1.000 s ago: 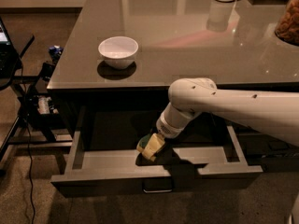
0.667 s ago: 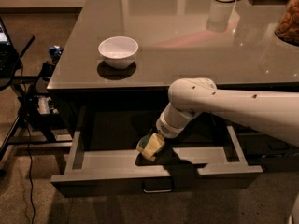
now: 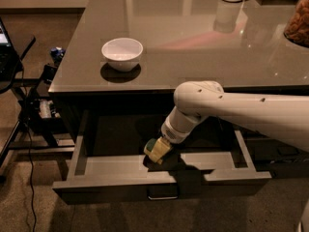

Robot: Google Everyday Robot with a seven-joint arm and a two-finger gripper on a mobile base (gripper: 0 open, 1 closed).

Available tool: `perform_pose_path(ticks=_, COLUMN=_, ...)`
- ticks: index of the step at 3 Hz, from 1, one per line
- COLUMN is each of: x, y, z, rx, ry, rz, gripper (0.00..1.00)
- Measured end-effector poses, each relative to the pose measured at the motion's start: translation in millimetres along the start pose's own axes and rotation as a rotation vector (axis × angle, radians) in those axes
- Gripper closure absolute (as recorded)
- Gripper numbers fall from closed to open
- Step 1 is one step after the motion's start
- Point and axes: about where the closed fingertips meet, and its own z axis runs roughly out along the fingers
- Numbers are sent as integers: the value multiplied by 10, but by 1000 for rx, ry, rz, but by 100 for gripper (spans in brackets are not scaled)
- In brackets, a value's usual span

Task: Place sponge into top drawer

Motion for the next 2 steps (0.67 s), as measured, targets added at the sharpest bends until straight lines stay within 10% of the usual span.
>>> perform_pose_path(ticks=2, x=0, y=1, z=1, rx=0, ry=0, rz=0, gripper=0)
